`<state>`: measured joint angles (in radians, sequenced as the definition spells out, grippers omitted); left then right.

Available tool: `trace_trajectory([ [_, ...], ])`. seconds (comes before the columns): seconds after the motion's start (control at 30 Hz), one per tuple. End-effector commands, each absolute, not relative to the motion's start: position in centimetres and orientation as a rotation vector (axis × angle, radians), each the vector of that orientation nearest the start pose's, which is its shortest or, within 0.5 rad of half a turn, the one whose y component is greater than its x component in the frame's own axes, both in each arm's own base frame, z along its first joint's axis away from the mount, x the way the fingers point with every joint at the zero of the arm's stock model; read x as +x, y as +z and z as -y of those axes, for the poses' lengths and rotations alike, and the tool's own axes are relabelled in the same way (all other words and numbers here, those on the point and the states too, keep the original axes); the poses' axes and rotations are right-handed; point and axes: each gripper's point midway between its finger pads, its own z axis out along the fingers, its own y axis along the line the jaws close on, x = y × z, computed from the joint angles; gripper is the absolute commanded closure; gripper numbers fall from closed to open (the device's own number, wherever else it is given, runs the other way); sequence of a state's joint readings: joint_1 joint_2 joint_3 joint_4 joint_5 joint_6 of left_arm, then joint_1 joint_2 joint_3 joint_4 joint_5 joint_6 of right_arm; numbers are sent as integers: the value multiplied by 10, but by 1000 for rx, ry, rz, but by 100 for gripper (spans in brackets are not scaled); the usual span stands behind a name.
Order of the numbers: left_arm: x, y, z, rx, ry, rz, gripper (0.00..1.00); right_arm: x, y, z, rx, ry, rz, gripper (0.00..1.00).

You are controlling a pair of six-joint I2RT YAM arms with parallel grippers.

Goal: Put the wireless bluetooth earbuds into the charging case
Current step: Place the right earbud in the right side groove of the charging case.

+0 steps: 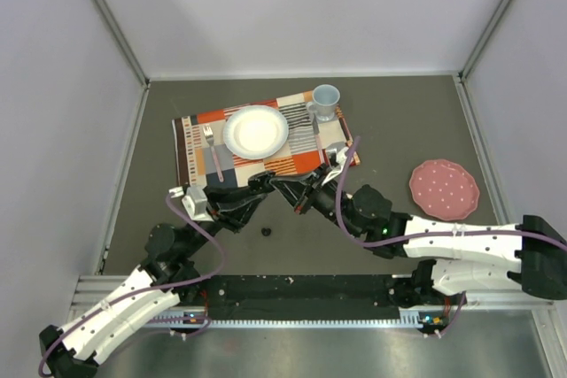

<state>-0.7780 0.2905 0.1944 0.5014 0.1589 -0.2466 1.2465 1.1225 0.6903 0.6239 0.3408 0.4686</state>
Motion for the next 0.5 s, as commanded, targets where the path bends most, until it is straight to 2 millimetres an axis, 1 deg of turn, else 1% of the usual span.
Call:
trace_trajectory([
  [0.0, 152, 305, 203, 421, -1022, -1051, 100, 170, 328, -369, -240, 1171, -1420, 100],
  [0.13, 149, 307, 205, 435, -1041, -1038, 100, 176, 317, -370, -219, 1136, -1435, 100],
  [0.27, 148, 309, 206, 433, -1051, -1028, 100, 181, 318, -368, -204, 1110, -1426, 100],
  [0.47, 149, 311, 203, 416, -1049, -1023, 100, 181, 309, -367, -204, 1103, -1440, 100],
])
